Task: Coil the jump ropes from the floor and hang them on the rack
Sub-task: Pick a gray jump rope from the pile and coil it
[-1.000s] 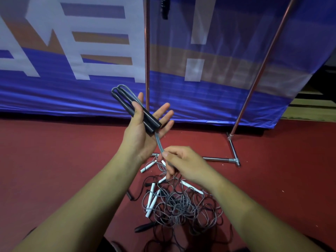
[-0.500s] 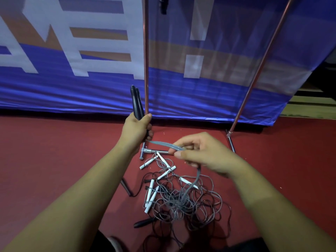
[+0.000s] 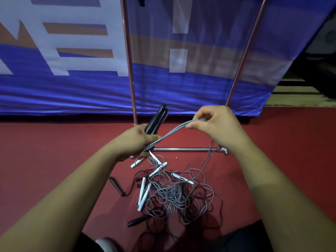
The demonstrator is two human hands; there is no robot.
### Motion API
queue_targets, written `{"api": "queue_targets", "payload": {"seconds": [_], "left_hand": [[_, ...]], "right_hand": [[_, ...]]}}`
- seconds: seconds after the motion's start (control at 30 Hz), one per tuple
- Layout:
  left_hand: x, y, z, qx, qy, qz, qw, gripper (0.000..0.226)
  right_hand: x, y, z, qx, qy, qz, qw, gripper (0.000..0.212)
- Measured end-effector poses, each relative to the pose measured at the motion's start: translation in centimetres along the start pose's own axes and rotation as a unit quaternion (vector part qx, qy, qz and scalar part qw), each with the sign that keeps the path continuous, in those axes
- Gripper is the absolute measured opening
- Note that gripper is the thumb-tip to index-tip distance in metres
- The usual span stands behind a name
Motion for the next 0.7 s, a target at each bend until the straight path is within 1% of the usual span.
{"api": "queue_targets", "payload": {"seconds": [0.03,0.1,0.17,0.2,0.27,0.33,0.4,0.5,0.6,0.67,0.7], "left_hand": [[0.1,0.2,-0.1,0.004,-0.002,-0.003,1.000,0.021],[0.3,0.8,-0.1,0.003,-0.003,-0.006,1.000,0.019],[0.5,1.3,0.4,-0.001,0.005,-0.005,1.000,0.019],[0.5,1.5,0.7,-0.007,0.010,-0.009,1.000,0.019],[0.5,2.2,1.2,-0.026,0.016,-0.029,0.999,0.019],[0.6,2.8,1.3,-0.042,0.017,-0.048,0.998,0.018],[0.6,2.9,1.5,-0.058,0.015,-0.046,0.997,0.019],[1.1,2.2,1.4,-0.095,0.001,-0.012,0.995,0.023],[2.0,0.7,0.6,-0.094,-0.029,0.033,0.995,0.039],[2.6,-0.4,0.3,-0.078,-0.034,0.077,0.993,0.051],[2.7,-1.0,0.3,-0.081,-0.030,0.098,0.991,0.050]], "right_hand": [[-0.1,0.3,-0.6,0.002,-0.012,-0.003,1.000,0.029],[-0.4,0.6,-2.0,-0.045,-0.043,0.008,0.998,0.035],[-0.5,0.4,-3.0,-0.097,-0.070,0.047,0.992,0.035],[-0.4,0.1,-3.1,-0.098,-0.072,0.076,0.990,0.031],[0.0,-0.7,-2.7,-0.063,-0.052,0.141,0.987,0.021],[0.1,-1.4,-2.5,-0.027,-0.033,0.178,0.983,0.018],[-0.2,-1.4,-2.2,-0.001,-0.013,0.167,0.986,0.017],[-0.5,-0.7,-1.9,0.012,0.008,0.135,0.991,0.010],[-0.6,0.2,-1.7,0.021,0.017,0.104,0.994,0.001],[-0.6,0.6,-1.5,0.044,0.039,0.080,0.995,0.004],[-0.7,0.7,-1.3,0.056,0.053,0.070,0.995,0.005]]}}
Point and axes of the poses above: each hand's wrist, its own x-axis away from the middle knuckle, its own y-axis out of the back of the hand, z = x × y, the point moved 9 cm from there along -x, towards the middle knuckle, and after that the axes turned 7 degrees about -x, right-handed, at the moved point
